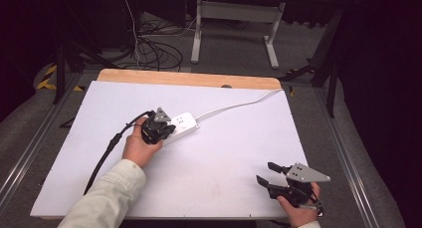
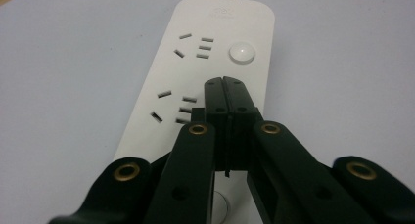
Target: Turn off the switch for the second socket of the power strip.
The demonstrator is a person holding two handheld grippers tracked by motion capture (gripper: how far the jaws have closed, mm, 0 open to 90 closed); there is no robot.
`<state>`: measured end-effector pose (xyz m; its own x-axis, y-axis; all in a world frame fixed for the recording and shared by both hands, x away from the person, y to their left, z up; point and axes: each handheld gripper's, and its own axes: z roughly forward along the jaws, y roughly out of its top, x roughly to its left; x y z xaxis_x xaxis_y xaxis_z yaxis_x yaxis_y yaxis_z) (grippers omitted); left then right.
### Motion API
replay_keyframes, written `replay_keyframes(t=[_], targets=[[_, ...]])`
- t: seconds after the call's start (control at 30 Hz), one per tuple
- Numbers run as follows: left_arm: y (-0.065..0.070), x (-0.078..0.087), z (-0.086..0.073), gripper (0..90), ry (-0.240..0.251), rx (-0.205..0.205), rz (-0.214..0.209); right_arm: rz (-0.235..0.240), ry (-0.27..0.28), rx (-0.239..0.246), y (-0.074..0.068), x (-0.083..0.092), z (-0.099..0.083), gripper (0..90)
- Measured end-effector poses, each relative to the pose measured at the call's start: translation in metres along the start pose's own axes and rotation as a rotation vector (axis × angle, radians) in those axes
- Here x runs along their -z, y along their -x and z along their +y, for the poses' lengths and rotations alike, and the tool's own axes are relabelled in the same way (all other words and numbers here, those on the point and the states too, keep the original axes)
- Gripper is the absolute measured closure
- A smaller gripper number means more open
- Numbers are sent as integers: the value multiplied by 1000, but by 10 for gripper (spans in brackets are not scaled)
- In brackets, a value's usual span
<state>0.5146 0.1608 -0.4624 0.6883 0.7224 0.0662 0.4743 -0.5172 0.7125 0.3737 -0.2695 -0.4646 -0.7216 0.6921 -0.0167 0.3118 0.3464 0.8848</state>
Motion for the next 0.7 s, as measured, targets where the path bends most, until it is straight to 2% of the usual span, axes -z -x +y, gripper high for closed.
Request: replay_keyframes(t=[0.27,0.33,0.4,0.47,0.5,0.53,0.57,0.7], targets=[[2,-1,2,900,-16,-7,5,-1,0,-6,0,0,0,375],[4,0,6,900,-40,-7,23,-3,1,-6,1,0,0,375],[6,2,8,900,-24,0,43,-4,0,-6,1,0,0,375],[5,1,9,898,-28,35,4,-3,1,-6,1,0,-1,375],[5,1,9,898,-28,35,4,-3,1,-6,1,0,-1,375],[5,1,10,898,-30,46,-15,-3,1,-6,1,0,0,375],[7,2,11,898,-40,30,-8,-3,1,-5,1,0,0,375],[9,6,13,897,-32,10,0,-4,2,-6,1,0,-1,375]])
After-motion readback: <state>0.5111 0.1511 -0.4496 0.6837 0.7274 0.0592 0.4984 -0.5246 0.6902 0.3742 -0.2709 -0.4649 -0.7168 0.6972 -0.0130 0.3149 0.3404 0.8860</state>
